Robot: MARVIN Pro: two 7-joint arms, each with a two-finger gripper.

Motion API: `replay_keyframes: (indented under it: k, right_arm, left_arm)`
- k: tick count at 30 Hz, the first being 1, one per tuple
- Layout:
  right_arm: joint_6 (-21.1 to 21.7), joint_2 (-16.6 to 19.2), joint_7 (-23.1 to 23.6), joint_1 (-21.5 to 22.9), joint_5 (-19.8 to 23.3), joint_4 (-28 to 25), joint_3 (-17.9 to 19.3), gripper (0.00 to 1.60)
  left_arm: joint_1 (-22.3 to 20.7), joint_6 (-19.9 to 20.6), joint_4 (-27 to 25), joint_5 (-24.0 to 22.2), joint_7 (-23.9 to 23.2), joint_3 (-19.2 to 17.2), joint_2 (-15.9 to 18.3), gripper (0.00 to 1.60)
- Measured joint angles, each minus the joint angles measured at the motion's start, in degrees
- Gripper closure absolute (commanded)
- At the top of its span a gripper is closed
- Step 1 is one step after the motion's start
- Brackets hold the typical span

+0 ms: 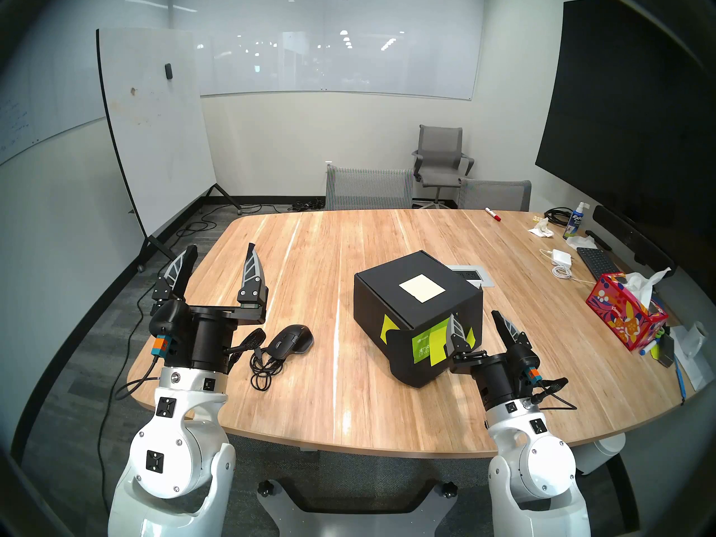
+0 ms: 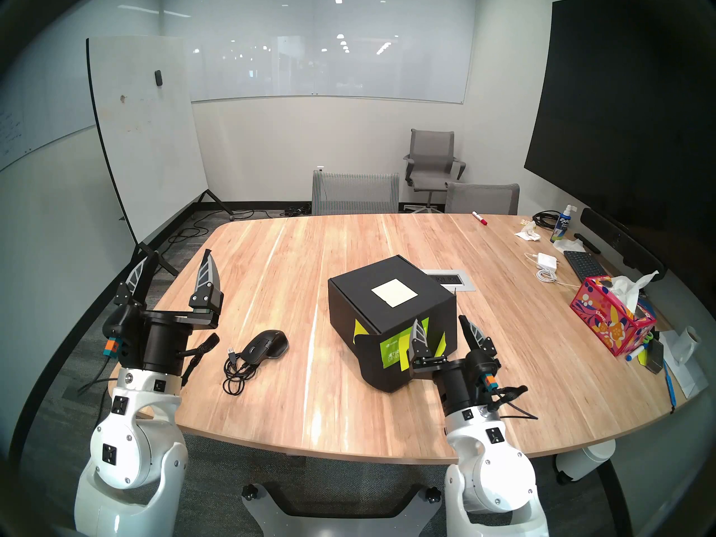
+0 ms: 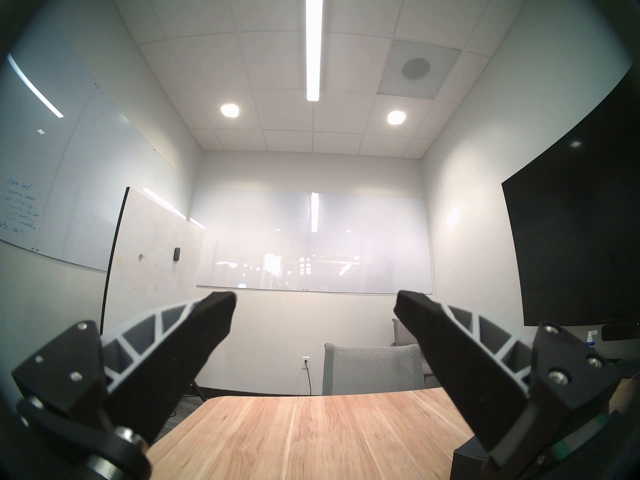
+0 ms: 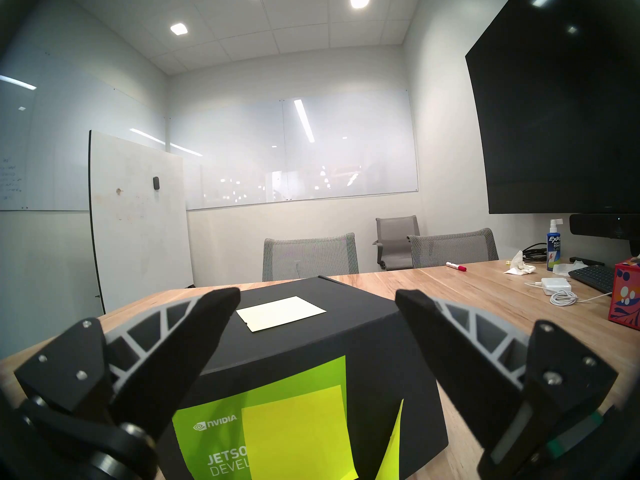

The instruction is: Open the box and place the mouse inside

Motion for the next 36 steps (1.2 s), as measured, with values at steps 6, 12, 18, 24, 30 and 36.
replay_keyframes:
  k: [6, 12, 18, 24, 30, 36]
  right_arm:
    - [0.00, 0.00, 0.00, 0.00, 0.00, 0.00, 0.00, 0.00]
    - [0.00, 0.00, -0.01, 0.00, 0.00, 0.00, 0.00, 0.00]
    - [0.00, 0.00, -0.01, 0.00, 0.00, 0.01, 0.00, 0.00]
    - [-0.02, -0.02, -0.07, -0.13, -0.22, 0.00, -0.12, 0.00]
    - [-0.25, -0.08, -0.90, -1.52, -1.36, -0.73, -1.21, 0.00]
    - [-0.47, -0.03, -1.97, -2.99, -2.07, -1.71, -2.27, 0.00]
  left_arm:
    - [0.00, 0.00, 0.00, 0.00, 0.00, 0.00, 0.00, 0.00]
    - [-0.01, 0.00, 0.00, 0.00, 0.00, 0.00, 0.00, 0.00]
    - [-0.01, 0.00, 0.00, 0.00, 0.00, 0.00, 0.00, 0.00]
    - [-0.01, 0.00, 0.01, 0.00, 0.00, 0.00, 0.00, 0.00]
    - [-0.01, 0.00, 0.01, 0.01, 0.00, 0.00, 0.00, 0.00]
    - [-0.02, 0.00, 0.01, 0.01, 0.00, 0.00, 0.00, 0.00]
